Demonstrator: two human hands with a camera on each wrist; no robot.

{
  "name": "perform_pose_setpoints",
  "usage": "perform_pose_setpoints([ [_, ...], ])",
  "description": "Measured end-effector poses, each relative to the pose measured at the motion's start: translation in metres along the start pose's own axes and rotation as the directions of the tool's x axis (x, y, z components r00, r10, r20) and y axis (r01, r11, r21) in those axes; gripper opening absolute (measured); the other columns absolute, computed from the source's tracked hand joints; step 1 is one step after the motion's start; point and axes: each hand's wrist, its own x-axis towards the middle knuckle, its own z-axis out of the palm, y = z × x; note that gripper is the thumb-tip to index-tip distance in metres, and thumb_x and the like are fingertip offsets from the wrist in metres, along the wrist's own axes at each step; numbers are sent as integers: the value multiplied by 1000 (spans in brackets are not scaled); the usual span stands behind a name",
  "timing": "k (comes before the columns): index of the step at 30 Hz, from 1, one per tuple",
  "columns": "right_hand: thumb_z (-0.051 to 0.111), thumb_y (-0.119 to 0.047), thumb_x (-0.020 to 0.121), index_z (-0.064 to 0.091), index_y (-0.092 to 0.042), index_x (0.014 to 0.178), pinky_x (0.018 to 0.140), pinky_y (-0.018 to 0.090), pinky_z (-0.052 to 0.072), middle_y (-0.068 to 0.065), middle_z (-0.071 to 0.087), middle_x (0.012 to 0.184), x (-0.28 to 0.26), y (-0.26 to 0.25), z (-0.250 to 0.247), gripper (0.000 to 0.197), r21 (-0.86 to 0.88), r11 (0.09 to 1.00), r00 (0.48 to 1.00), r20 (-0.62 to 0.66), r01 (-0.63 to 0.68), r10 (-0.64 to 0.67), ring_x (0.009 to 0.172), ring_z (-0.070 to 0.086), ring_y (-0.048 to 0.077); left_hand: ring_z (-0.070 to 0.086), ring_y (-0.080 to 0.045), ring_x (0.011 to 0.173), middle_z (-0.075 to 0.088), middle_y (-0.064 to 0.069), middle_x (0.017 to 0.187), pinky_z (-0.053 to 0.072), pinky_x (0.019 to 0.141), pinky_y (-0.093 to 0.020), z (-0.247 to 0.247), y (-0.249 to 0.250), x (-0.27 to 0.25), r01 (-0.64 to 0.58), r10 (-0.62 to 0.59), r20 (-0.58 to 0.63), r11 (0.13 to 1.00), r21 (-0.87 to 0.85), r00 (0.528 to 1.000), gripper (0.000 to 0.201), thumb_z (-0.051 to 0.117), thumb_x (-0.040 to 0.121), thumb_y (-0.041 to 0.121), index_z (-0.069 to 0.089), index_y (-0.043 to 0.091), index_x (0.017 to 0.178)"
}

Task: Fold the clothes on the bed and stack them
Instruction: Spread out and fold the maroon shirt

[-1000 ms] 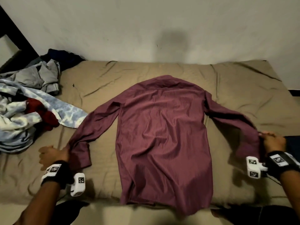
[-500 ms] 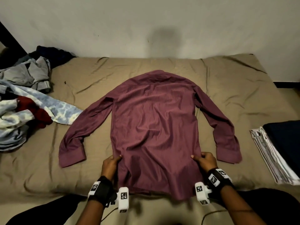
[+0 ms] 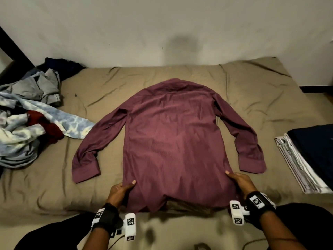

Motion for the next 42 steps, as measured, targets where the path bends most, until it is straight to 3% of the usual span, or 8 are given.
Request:
perform_pose_setpoints([
  [9, 49, -10, 103, 66, -5, 112, 76, 38, 62, 11, 76, 96, -10, -22, -4, 21, 363, 931, 991, 103, 38, -81, 79, 74, 21, 59, -41, 126, 66, -24, 128, 36, 117, -55, 2, 10, -13, 250, -121, 287, 846, -471, 950, 44, 57, 102, 35, 65, -1, 126],
  [15, 81, -33, 81, 71, 4, 105, 89, 49, 57, 23, 74, 100, -7, -1, -14, 44, 160, 984, 996, -37, -78, 85, 91, 71, 36, 67, -28, 74, 76, -17, 79, 53, 71, -42, -11, -13, 7, -79, 82, -77, 996, 42, 994, 32, 76, 87, 28, 70, -3, 81],
  [19, 89, -16, 71, 72, 3, 91, 66, 37, 61, 25, 74, 93, -18, 14, -15, 33, 70, 996, 998, -22, -54, 56, 76, 73, 31, 74, -23, 74, 77, -1, 74, 59, 76, -35, -13, -21, 4, -118, 148, -122, 967, 225, 981, 34, 95, 68, 34, 76, 9, 81],
  [23, 103, -21, 24, 71, 8, 102, 67, 37, 62, 18, 76, 87, -14, 35, -19, 89, 8, 1000, 998, 53, -19, 19, 72, 73, 29, 75, -28, 80, 78, -10, 84, 61, 76, -38, -17, -27, -2, -94, 108, -17, 927, 364, 994, 42, 102, 52, 19, 77, 8, 84],
  [27, 71, 9, 80, 66, 4, 117, 67, 39, 63, 12, 77, 89, -29, 16, -18, 38, 160, 986, 997, 60, 37, -47, 76, 72, 32, 75, -29, 81, 74, -26, 102, 61, 66, -31, -12, -20, -14, -124, 120, 134, 992, 19, 984, 29, 77, 81, -5, 70, -14, 107],
  [32, 67, 6, 83, 64, 4, 120, 85, 47, 59, 20, 73, 112, -43, -2, -30, 37, 396, 914, 979, 136, 85, -149, 99, 71, 34, 71, -41, 100, 70, -29, 114, 61, 83, -46, -20, -18, -18, -31, 90, 256, 974, -225, 962, 30, 66, 89, -2, 65, -13, 117],
  [38, 94, -8, 60, 74, -2, 84, 84, 52, 60, 18, 76, 86, -24, 26, -27, 32, -74, 989, 976, -171, 127, -138, 78, 70, 31, 72, -32, 89, 74, -22, 106, 55, 83, -37, -24, -39, 0, -149, 160, -46, 970, 193, 986, 49, 82, 65, 29, 71, 3, 106],
  [42, 76, -41, 58, 74, -13, 78, 68, 43, 56, 9, 73, 72, -16, 50, -24, 35, -284, 928, 925, -223, 240, -307, 69, 64, 27, 66, -40, 92, 69, -14, 94, 51, 72, -44, -9, -40, -12, -133, 539, -351, 667, 733, 766, 59, 88, 67, 49, 55, 15, 103],
])
